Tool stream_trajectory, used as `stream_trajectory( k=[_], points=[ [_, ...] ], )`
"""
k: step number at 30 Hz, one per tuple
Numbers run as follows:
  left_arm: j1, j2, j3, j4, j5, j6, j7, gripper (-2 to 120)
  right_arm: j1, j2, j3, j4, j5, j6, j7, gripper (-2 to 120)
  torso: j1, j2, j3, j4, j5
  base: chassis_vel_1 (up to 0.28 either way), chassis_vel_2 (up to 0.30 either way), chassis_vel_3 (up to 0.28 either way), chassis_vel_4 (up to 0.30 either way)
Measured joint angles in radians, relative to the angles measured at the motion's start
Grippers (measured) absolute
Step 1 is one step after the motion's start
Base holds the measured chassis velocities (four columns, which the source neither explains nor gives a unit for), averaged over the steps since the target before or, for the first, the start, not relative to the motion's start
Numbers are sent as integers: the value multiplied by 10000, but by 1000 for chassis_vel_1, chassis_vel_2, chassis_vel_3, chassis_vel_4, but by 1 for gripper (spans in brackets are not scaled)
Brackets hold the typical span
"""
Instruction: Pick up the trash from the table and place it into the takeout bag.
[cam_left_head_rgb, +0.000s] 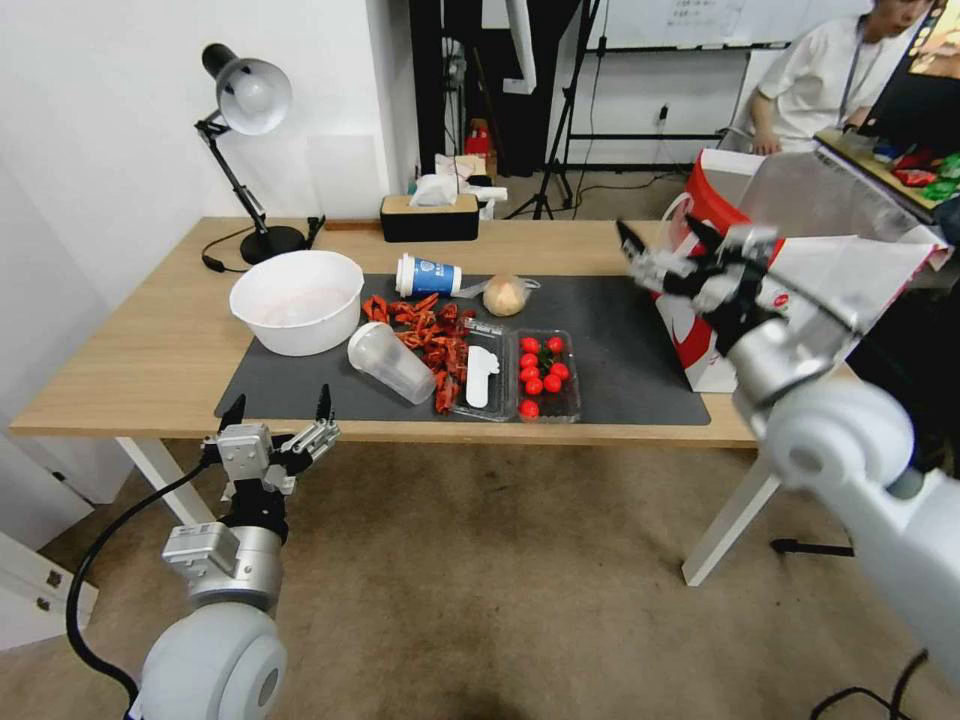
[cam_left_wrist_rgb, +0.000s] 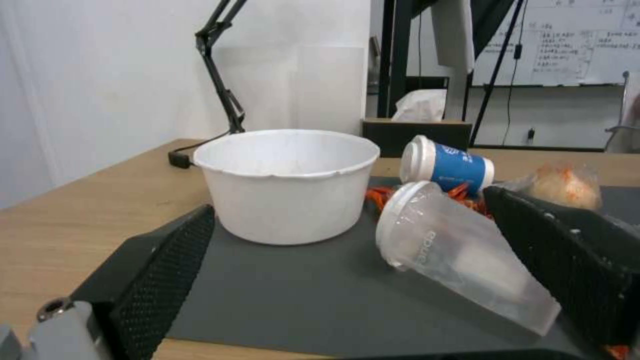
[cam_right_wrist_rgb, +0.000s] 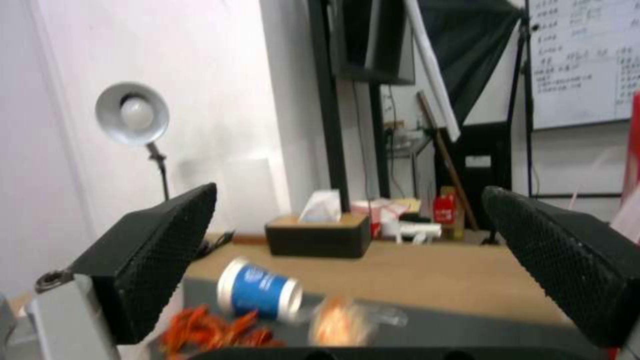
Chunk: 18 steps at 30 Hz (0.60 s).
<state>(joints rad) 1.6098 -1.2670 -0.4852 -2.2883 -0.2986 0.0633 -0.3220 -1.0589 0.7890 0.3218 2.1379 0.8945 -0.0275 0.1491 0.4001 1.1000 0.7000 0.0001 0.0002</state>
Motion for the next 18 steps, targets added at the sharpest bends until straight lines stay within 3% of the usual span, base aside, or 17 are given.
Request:
stream_trajectory(
  k=[9,13,18],
  points=[
    [69,-33,-78,168,47,-242,58,100,-2575,1246,687,192,-1979,1417,-714,100,0,1,-1,-5,-4,0,0,0,0],
    [118,-73,-48,255,74,-316,128,100,-4021,2368,1061,110,-3057,2286,-1016,100,-1,1,-1,-1,-4,0,0,0,0],
    [117,-83,85,343,110,-331,183,100,-5294,2940,1682,34,-3443,2715,-1192,100,-1,1,-1,-4,-3,0,0,0,0]
  ],
)
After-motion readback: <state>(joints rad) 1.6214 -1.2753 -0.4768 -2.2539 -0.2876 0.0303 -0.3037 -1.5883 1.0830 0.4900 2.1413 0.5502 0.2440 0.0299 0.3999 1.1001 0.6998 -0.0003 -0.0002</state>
